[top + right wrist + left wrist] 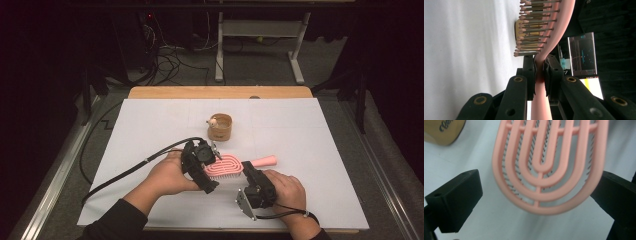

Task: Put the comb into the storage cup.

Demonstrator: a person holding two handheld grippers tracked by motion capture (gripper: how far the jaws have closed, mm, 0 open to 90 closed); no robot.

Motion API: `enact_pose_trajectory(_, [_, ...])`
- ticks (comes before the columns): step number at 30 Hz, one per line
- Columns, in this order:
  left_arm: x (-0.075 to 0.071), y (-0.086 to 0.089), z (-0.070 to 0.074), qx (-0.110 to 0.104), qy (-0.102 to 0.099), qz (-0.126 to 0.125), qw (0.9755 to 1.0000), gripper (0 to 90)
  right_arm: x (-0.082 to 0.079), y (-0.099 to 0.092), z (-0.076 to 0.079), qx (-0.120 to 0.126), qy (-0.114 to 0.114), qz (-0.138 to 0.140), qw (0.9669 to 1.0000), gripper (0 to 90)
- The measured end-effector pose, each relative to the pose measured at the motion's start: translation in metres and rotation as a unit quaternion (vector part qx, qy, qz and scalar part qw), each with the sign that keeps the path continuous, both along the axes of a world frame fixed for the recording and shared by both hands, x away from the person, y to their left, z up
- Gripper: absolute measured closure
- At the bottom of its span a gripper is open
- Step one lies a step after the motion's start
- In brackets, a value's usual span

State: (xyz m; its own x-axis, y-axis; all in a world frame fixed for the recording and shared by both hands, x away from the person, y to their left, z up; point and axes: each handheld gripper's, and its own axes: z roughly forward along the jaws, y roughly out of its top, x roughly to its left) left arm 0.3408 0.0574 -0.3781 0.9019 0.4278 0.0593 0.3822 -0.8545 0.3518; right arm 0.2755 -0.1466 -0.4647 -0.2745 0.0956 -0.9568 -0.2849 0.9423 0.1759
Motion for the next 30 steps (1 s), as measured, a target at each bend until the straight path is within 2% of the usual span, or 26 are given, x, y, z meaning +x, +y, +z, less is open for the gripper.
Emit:
enact_pose_trajectory(1, [0.001, 0.003, -0.001, -0.004, 0.005, 0.003, 1.0000, 0.0, 0.000, 0.000, 0.000, 0.000, 0.000, -0.002, 1.0000, 82.0])
enact_pose_trajectory(2, [0.001, 0.008, -0.003, 0.001, 0.003, 0.008, 1.0000, 0.0, -0.002, 0.000, -0.001, 0.013, 0.008, -0.010, 0.9998, 82.0])
enact_pose_trajectory(3, [0.001, 0.008, -0.003, 0.001, 0.003, 0.008, 1.0000, 0.0, 0.000, 0.000, 0.000, -0.001, 0.000, -0.002, 1.0000, 82.0])
enact_pose_trajectory(7, [0.001, 0.016, -0.006, -0.002, 0.006, 0.014, 0.9999, 0.0, 0.000, 0.000, -0.001, 0.000, 0.001, -0.002, 1.0000, 82.0])
enact_pose_trajectory(10, [0.001, 0.020, -0.008, 0.008, 0.004, 0.016, 0.9998, 0.0, 0.000, 0.000, -0.001, 0.000, 0.001, -0.003, 1.0000, 82.0])
enact_pose_trajectory(13, [0.001, 0.024, -0.010, 0.002, 0.009, 0.021, 0.9997, 0.0, 0.001, -0.001, -0.002, -0.001, 0.000, -0.002, 1.0000, 82.0])
enact_pose_trajectory(14, [0.001, 0.027, -0.013, 0.014, 0.008, 0.024, 0.9996, 0.0, 0.000, -0.002, -0.002, -0.001, 0.000, -0.003, 1.0000, 82.0])
enact_pose_trajectory(17, [0.001, 0.034, -0.017, 0.022, 0.012, 0.028, 0.9993, 0.0, -0.001, -0.003, -0.003, 0.002, 0.004, -0.009, 1.0000, 82.0])
enact_pose_trajectory(27, [-0.002, 0.060, -0.027, 0.008, 0.013, 0.055, 0.9984, 0.0, 0.000, -0.010, -0.004, 0.001, 0.005, -0.017, 0.9998, 82.0])
enact_pose_trajectory(30, [-0.004, 0.072, -0.032, -0.006, 0.011, 0.070, 0.9975, 0.0, 0.000, -0.011, -0.002, 0.001, 0.002, -0.016, 0.9999, 81.9])
